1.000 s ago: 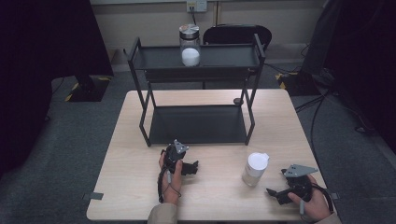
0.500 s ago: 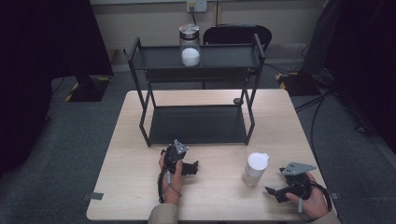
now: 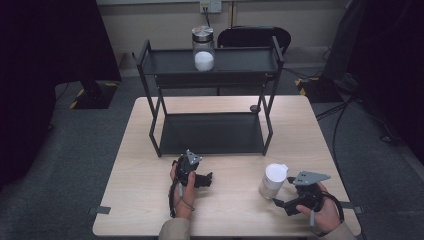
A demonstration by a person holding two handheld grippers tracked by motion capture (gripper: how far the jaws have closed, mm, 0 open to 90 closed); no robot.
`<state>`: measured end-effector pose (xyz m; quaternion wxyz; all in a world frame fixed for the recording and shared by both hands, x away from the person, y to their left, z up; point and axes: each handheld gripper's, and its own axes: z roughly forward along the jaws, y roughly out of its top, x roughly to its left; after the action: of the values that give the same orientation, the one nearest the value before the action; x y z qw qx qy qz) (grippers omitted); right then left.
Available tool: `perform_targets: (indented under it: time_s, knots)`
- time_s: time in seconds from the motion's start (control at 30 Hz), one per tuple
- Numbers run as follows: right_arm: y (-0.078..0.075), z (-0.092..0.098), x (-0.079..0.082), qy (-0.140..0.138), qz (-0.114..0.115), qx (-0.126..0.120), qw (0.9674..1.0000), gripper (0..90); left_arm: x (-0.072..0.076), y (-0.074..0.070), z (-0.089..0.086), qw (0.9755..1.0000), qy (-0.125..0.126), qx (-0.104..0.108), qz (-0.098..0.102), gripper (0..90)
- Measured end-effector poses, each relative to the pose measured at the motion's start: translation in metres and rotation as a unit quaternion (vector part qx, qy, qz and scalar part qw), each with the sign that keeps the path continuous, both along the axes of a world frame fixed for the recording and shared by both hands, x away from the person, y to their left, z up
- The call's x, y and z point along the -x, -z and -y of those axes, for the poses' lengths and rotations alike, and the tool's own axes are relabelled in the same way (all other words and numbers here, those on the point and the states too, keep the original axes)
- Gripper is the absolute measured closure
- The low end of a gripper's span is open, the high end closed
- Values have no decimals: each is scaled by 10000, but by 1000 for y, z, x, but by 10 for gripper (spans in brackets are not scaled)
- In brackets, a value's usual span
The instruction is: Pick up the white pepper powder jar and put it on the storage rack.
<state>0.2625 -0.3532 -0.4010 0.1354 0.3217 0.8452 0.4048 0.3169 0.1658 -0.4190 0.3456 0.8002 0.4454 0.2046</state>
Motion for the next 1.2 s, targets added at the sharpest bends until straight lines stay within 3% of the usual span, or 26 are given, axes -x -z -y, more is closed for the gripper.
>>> perform_targets:
  time_s: [0.27, 0.5, 0.83, 0.93, 1.2]
  knots:
    - [-3, -9, -3, -28, 140, -299, 9995, 25, 0, 0, 0, 10000, -4, 16, -14, 4]
    - [-1, -16, -6, 37, 230, -500, 9985, 130, -1, 0, -1, 10000, -9, 36, -28, 4]
    - [4, -22, -9, -42, 419, -521, 9978, 288, -1, 0, -1, 10000, -5, 23, -19, 4]
    - [3, -25, -6, -28, 499, -456, 9977, 298, -1, 0, -1, 10000, -9, 38, -32, 4]
    - [-6, -28, -11, -4, 438, -403, 9982, 301, -2, 0, -1, 10000, -10, 49, -47, 4]
